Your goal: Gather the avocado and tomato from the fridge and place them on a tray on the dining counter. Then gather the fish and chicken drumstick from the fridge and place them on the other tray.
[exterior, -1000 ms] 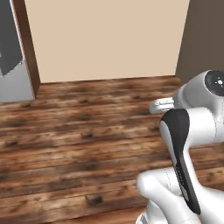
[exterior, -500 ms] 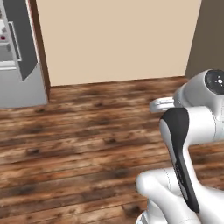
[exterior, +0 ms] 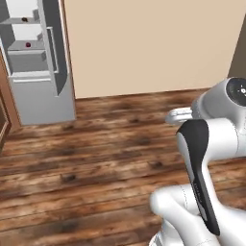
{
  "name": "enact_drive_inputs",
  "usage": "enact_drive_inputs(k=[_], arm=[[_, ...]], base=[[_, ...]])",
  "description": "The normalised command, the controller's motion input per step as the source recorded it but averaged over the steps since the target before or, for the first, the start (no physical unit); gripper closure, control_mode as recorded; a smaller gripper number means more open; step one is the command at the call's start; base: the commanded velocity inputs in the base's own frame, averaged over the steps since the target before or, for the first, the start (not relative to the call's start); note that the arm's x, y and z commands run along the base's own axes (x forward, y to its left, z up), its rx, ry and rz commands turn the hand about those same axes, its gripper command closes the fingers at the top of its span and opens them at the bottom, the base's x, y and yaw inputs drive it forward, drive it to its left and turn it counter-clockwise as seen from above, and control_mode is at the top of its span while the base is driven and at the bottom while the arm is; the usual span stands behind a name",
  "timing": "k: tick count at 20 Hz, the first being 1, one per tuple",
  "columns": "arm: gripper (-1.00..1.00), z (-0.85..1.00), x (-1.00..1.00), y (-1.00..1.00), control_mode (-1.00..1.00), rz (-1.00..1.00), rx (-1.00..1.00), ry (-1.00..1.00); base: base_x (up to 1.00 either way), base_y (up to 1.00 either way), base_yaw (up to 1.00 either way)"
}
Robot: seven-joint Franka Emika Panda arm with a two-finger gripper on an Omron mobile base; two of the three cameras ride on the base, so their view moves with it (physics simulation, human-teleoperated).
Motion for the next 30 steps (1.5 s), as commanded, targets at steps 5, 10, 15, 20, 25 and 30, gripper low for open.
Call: enact_drive_inputs(k=[5, 10, 15, 20, 25, 30], arm=[[-1.0, 0.0, 0.0, 0.0, 1.0, 0.0, 0.0, 0.0], [-1.0, 0.0, 0.0, 0.0, 1.0, 0.0, 0.0, 0.0], [-1.0, 0.0, 0.0, 0.0, 1.0, 0.0, 0.0, 0.0], [-1.0, 0.0, 0.0, 0.0, 1.0, 0.0, 0.0, 0.0], [-1.0, 0.0, 0.0, 0.0, 1.0, 0.0, 0.0, 0.0], [-1.0, 0.0, 0.0, 0.0, 1.0, 0.0, 0.0, 0.0]], base=[[1.0, 1.0, 0.0], [1.0, 1.0, 0.0], [1.0, 1.0, 0.0], [1.0, 0.54, 0.0], [1.0, 0.24, 0.0], [0.78, 0.22, 0.0]])
